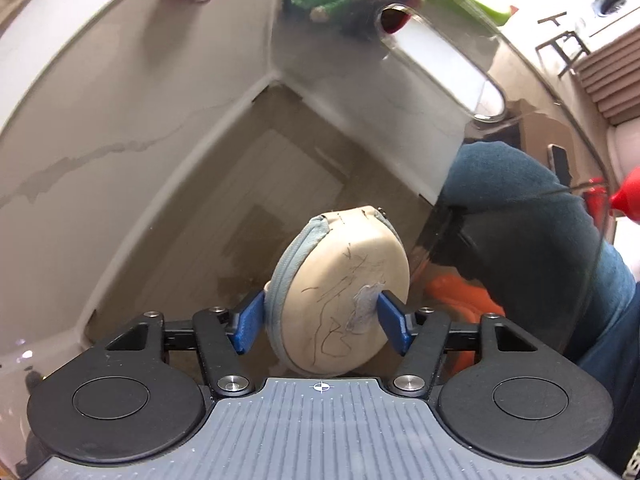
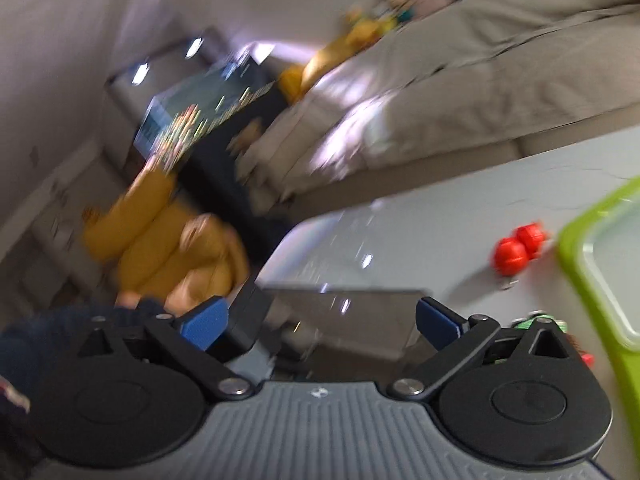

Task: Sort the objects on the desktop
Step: 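Grasp the white cushion with the right tool while the left tool releases it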

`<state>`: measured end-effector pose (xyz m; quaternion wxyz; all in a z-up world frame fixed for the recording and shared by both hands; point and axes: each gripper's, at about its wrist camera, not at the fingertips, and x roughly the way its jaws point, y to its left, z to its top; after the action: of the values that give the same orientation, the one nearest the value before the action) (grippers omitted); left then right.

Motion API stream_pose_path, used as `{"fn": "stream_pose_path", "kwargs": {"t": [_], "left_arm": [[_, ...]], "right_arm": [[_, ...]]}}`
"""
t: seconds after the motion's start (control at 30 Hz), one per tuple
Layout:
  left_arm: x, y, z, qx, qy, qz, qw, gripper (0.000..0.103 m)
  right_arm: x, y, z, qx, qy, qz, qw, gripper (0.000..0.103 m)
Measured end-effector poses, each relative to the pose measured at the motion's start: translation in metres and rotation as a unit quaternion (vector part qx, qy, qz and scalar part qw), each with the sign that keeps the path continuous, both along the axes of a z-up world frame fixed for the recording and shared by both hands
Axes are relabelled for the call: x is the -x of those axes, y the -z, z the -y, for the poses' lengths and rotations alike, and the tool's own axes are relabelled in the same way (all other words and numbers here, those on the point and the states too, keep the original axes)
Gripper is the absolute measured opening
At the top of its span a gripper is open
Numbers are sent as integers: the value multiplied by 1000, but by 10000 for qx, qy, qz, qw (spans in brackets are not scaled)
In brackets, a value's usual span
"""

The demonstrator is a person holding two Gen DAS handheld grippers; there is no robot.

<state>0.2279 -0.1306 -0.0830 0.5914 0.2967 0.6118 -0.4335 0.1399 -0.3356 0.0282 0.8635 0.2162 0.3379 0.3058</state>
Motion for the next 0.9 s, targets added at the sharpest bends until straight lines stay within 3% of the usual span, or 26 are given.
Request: {"fn": "stream_pose_path", "kwargs": {"t": [0.07,0.2,0.3,0.43,0.6,0.67,0.9], "left_arm": [[0,-4,-7,85,22,10,10000,61],[10,2,-6,104,190,109,9997,58],[15,3,-6,162,285,130,9994,57],[9,2,-9,403,330,4,9986,57],[8,1,-12,559,438,-43,9975,58],[10,1,-14,606,479,-26,9970,59],[4,8,-29,731,314,-186,9967,60]], "right_arm": [[-17,-3,-36,666,-876,-16,9939,102],[-49,7,-102,1800,-2309,-209,9559,98],[-64,24,-141,2525,-3399,-263,9055,91],[-80,46,-171,3077,-4528,-466,8355,87],[-98,84,-198,3362,-5177,-1056,7796,87],[-101,98,-203,3406,-5275,-1184,7693,87],[-101,126,-200,3169,-5100,-1794,7793,93]]}}
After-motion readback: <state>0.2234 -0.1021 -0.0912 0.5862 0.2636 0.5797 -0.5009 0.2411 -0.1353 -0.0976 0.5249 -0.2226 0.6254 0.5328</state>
